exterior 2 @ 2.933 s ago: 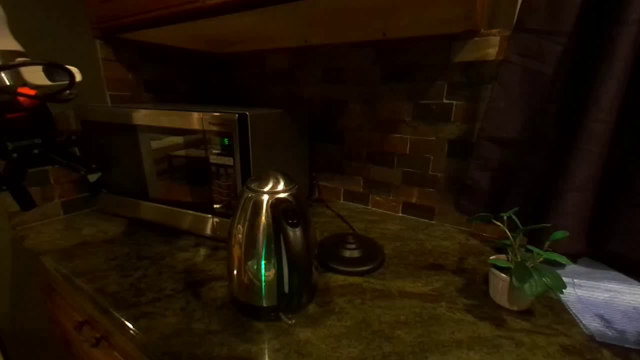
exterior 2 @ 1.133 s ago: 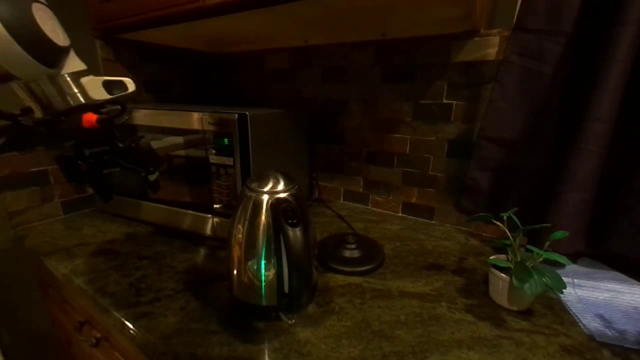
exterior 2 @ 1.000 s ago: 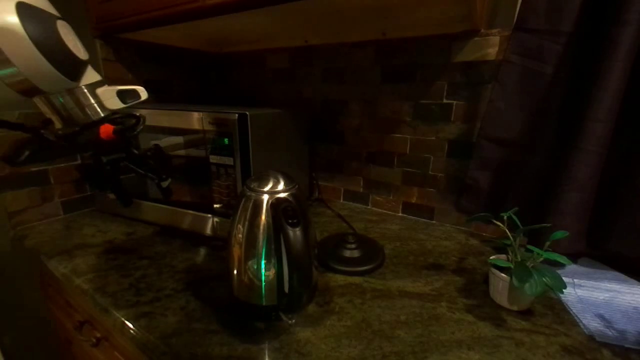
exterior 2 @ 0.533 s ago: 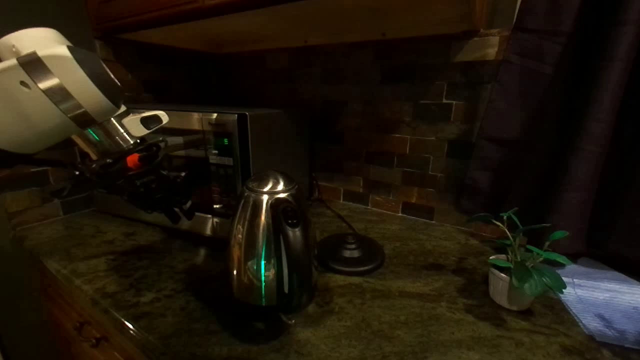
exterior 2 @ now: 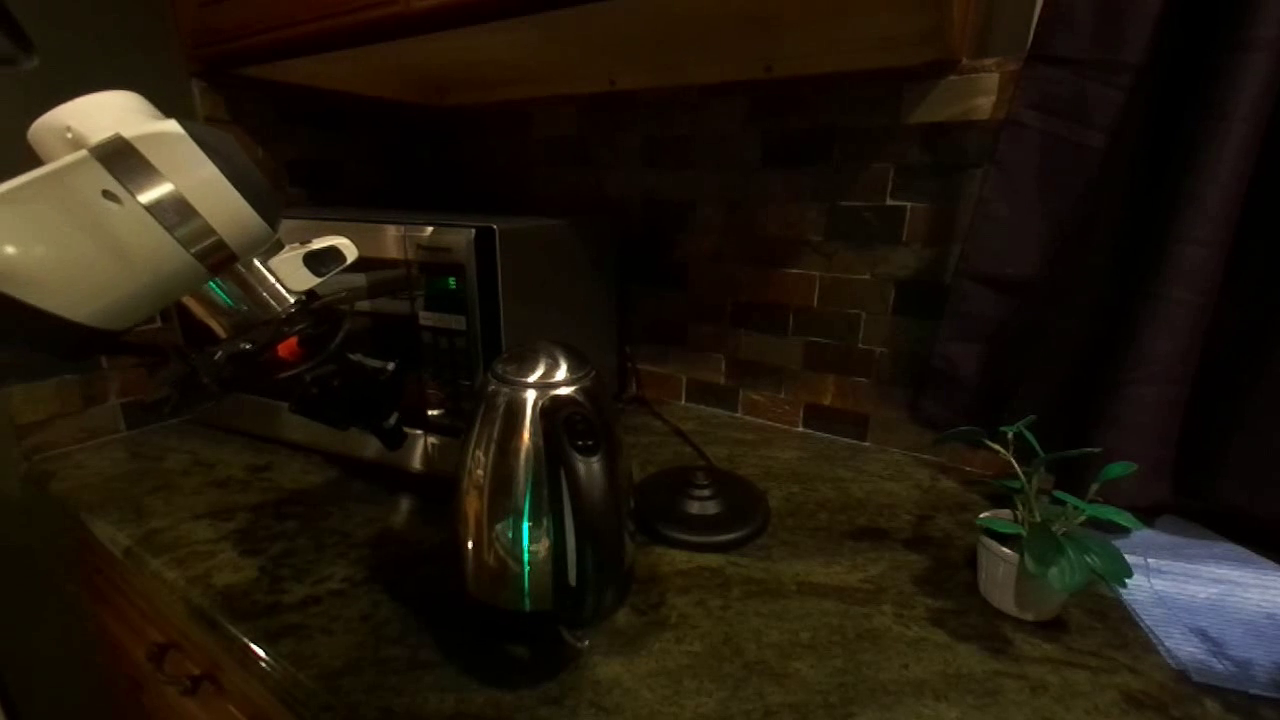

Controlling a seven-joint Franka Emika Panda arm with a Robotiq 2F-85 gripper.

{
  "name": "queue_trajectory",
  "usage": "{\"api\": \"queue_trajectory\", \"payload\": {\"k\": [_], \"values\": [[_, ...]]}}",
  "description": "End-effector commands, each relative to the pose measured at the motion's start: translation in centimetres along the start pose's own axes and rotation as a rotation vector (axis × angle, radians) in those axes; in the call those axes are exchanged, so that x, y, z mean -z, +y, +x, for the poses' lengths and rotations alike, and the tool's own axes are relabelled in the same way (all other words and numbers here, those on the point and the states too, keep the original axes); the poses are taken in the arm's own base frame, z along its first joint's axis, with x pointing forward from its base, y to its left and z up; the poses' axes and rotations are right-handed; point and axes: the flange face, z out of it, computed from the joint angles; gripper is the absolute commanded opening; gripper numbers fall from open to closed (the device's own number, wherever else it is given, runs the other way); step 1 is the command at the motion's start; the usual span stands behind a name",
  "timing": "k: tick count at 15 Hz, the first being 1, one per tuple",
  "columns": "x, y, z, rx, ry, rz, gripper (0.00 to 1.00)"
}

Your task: Press on the microwave

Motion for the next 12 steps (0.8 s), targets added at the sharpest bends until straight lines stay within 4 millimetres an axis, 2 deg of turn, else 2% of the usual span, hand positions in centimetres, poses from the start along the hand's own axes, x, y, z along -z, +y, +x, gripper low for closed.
{"api": "queue_trajectory", "payload": {"k": [1, 12], "values": [[-0.8, -0.3, 0.5, -0.017, 0.045, -0.018, 0.00], [-2.1, -0.4, 1.0, -0.012, 0.111, -0.097, 0.00]]}}
